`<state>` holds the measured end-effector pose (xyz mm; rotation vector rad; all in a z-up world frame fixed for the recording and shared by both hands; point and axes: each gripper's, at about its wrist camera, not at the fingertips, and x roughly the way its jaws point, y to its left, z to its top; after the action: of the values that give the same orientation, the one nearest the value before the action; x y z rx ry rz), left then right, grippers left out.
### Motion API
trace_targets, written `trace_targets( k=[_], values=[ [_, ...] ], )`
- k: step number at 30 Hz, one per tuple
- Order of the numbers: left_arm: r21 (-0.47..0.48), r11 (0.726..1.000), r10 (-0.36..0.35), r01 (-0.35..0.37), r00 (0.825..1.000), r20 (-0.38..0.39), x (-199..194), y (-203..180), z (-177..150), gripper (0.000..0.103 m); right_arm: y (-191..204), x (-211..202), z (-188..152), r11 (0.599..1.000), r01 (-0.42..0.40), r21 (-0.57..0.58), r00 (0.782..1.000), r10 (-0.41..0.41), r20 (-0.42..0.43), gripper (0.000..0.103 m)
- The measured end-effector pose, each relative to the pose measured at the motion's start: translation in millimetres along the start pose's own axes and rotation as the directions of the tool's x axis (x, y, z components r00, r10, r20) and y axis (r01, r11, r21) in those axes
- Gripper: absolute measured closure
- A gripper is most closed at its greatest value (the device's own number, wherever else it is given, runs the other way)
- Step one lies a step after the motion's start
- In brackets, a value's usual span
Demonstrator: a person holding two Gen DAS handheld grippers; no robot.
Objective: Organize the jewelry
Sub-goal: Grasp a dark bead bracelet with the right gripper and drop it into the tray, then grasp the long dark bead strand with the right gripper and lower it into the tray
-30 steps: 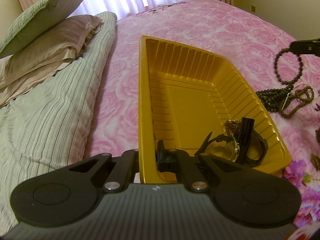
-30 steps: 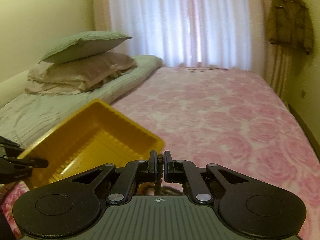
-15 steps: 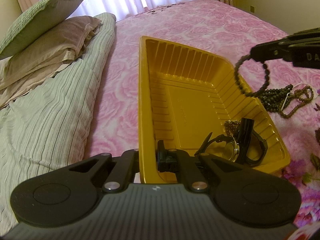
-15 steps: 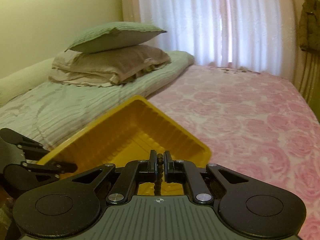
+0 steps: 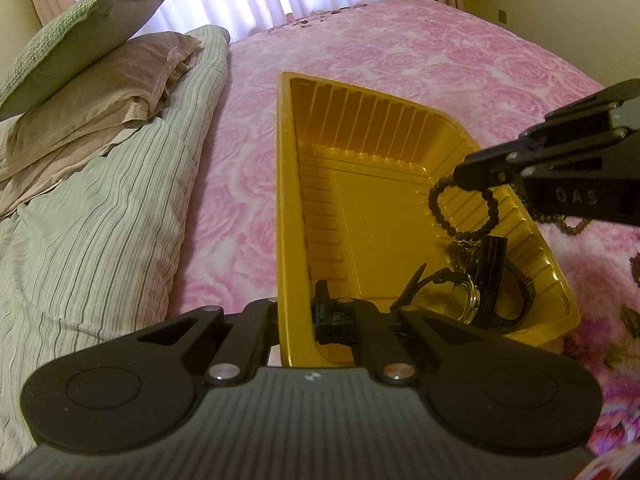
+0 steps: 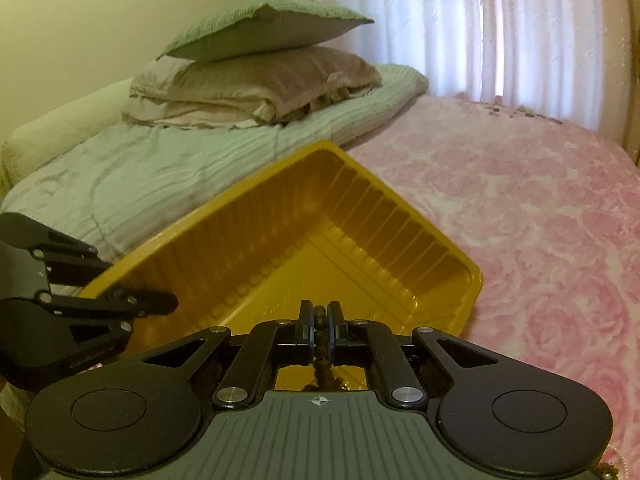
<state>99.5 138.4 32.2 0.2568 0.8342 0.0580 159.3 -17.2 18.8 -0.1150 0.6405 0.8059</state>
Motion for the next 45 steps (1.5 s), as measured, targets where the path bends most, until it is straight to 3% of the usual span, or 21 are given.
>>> trace_targets(
  k=[9, 10, 13, 14, 19, 24, 33, 37, 42, 43, 45],
  values=[
    [0.013, 1.000, 0.001, -0.001, 1.000, -0.018, 1.2, -0.9, 2.0, 0.100, 1.4, 9.9, -3.4, 0.999, -0.035, 0.001, 0.999, 0.035, -0.032, 0.096],
    [0.014, 1.000, 0.002, -0.001, 1.000, -0.019, 1.3, -1.0, 2.4, 0.100, 1.0, 9.3, -4.1, 1.000, -0.031, 0.003, 0.999, 0.031, -0.027, 0.092],
    [0.018, 1.000, 0.003, -0.002, 1.000, -0.020, 1.1, -1.1, 2.8, 0.100, -4.5, 1.2, -7.7, 0.999, -0.015, 0.031, 1.000, 0.014, 0.006, 0.044],
    [0.018, 1.000, 0.003, -0.003, 1.000, -0.020, 1.2, -1.3, 2.8, 0.100, -7.4, -3.7, -9.3, 0.999, -0.014, 0.044, 1.000, 0.013, 0.023, 0.042],
    [0.017, 1.000, 0.005, -0.005, 1.000, -0.021, 1.1, -1.6, 2.5, 0.100, -33.2, -32.1, -26.4, 0.991, 0.040, 0.129, 0.997, -0.049, 0.061, 0.042],
    [0.016, 1.000, 0.004, -0.004, 1.000, -0.020, 0.6, -1.1, 1.9, 0.100, -67.8, -60.0, -57.2, 0.959, 0.143, 0.246, 0.986, -0.158, 0.044, 0.042],
    [0.010, 1.000, 0.004, -0.004, 1.000, -0.018, 0.3, -0.1, 0.8, 0.100, -126.8, -110.5, -123.1, 0.832, 0.363, 0.420, 0.924, -0.378, -0.051, 0.042],
    [0.007, 1.000, 0.004, -0.004, 1.000, -0.017, 0.3, 0.4, 0.6, 0.100, -136.0, -123.7, -138.2, 0.804, 0.406, 0.435, 0.905, -0.421, -0.067, 0.042],
    [0.012, 1.000, 0.008, -0.008, 1.000, -0.018, -0.5, 0.1, 0.4, 0.100, -143.6, -127.1, -143.7, 0.793, 0.405, 0.455, 0.903, -0.426, -0.062, 0.043],
    [0.011, 1.000, 0.007, -0.007, 1.000, -0.018, -0.1, 0.2, 0.4, 0.100, -145.9, -126.4, -143.7, 0.797, 0.401, 0.452, 0.905, -0.423, -0.056, 0.045],
    [0.010, 1.000, 0.007, -0.007, 1.000, -0.018, 0.0, 0.1, 0.4, 0.100, -148.4, -122.4, -141.0, 0.803, 0.395, 0.445, 0.907, -0.417, -0.053, 0.058]
  ],
)
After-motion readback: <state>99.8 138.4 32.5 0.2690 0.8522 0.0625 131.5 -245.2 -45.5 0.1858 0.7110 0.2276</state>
